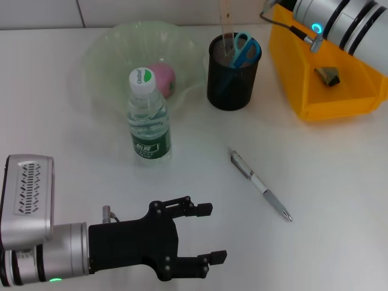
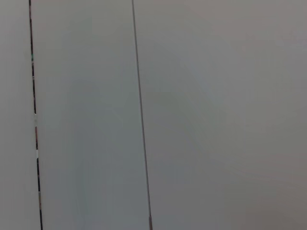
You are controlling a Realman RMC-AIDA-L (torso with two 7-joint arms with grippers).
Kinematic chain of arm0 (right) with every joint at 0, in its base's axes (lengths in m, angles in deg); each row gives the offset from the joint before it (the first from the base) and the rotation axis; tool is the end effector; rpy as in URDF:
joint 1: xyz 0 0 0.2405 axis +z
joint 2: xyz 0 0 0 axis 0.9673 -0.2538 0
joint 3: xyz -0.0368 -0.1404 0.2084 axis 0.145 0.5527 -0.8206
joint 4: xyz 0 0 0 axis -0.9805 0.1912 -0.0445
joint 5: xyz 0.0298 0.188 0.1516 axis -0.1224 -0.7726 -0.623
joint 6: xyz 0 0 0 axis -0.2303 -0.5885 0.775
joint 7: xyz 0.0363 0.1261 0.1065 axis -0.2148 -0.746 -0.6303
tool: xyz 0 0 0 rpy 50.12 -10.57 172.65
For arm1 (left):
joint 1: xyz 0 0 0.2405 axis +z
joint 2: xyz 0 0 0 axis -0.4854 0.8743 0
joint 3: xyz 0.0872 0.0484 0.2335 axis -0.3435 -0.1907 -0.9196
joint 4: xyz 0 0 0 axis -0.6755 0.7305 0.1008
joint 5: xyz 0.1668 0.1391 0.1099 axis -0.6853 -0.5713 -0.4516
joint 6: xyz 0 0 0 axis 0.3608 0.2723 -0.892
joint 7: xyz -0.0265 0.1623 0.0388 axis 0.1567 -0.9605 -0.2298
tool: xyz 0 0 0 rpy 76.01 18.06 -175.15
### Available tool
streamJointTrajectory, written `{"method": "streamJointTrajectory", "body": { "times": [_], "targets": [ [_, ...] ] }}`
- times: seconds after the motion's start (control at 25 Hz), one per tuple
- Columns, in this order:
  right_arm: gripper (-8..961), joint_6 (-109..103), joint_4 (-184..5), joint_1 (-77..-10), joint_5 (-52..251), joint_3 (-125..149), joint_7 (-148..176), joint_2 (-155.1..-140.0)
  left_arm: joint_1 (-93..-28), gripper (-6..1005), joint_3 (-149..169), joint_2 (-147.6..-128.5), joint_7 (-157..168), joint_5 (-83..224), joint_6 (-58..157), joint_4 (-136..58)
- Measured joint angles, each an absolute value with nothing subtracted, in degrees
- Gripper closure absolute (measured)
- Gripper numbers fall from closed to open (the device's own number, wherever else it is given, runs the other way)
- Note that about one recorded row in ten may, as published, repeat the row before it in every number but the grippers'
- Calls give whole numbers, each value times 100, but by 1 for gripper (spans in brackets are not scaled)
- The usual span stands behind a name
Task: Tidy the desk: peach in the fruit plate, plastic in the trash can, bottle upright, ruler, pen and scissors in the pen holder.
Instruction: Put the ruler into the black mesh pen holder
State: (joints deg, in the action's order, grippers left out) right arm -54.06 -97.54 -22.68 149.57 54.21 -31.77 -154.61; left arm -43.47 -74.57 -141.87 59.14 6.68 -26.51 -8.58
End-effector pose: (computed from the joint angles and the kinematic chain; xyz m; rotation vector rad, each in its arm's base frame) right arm 0.1474 0.4923 -0.0548 -2.1828 0.4146 1.0166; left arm -0.2671 0.2507 -0.1191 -2.8990 -0.3237 -0.8936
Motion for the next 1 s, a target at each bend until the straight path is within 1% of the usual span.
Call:
{"method": "streamJointTrajectory", "body": {
  "times": [0.36,1.0],
  "targets": [
    [578,-5398,-9547,-2271,14929,5425,-3175,-15473,-4353,199,-7460,-14187,5914,666,-2640,-925],
    [564,-5455,-9423,-2504,14928,5394,-3146,-15474,-4345,199,-7460,-14187,5825,667,-2637,-968]
  ]
}}
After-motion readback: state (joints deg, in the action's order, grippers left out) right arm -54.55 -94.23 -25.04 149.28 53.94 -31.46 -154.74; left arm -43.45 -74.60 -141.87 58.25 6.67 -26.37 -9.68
